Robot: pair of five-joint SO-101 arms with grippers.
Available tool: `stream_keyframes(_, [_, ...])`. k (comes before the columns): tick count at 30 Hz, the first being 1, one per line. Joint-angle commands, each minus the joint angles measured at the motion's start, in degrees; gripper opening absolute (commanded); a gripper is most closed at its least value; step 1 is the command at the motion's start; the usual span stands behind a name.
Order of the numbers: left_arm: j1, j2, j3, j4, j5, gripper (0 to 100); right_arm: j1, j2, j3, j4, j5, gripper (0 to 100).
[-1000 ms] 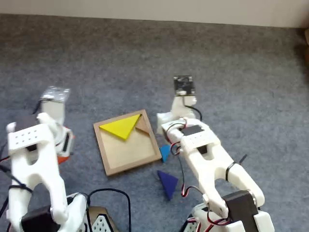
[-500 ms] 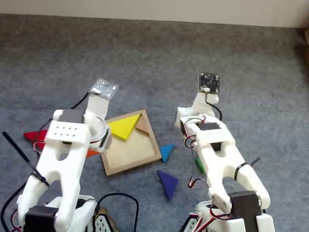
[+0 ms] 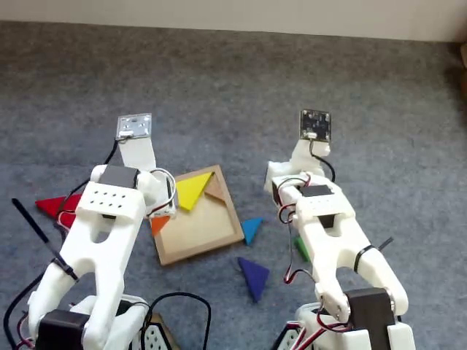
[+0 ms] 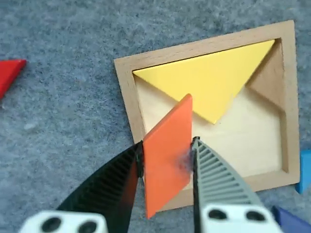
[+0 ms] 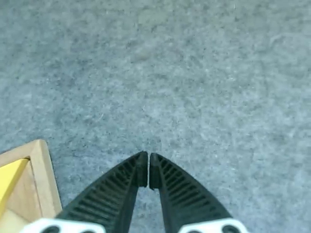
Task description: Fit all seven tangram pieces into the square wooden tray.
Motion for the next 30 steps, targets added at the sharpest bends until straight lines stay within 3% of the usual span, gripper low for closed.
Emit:
stream_keyframes(1, [1.01,-0.31,-2.24,-0.79,4.66,16,0.66,-2.59,-3.21,-1.1,0.7,3.0])
stream_keyframes(3, [1.01,-0.31,-1.36,-2.46,9.14,16,0.66,-2.59,-3.21,-1.1,0.7,3.0])
stream_keyframes(7, [1.01,-0.31,5.67,-14.15,19.25,16,0.66,-2.59,-3.21,-1.1,0.7,3.0])
stream_keyframes(12, [0.84,-0.84,12.79,-25.14,23.74,16,0.66,-2.59,-3.21,-1.1,0.7,3.0])
stream_keyframes(30, [1.1,-0.4,11.3,-25.41,24.97,16,0.66,-2.59,-3.21,-1.1,0.7,3.0])
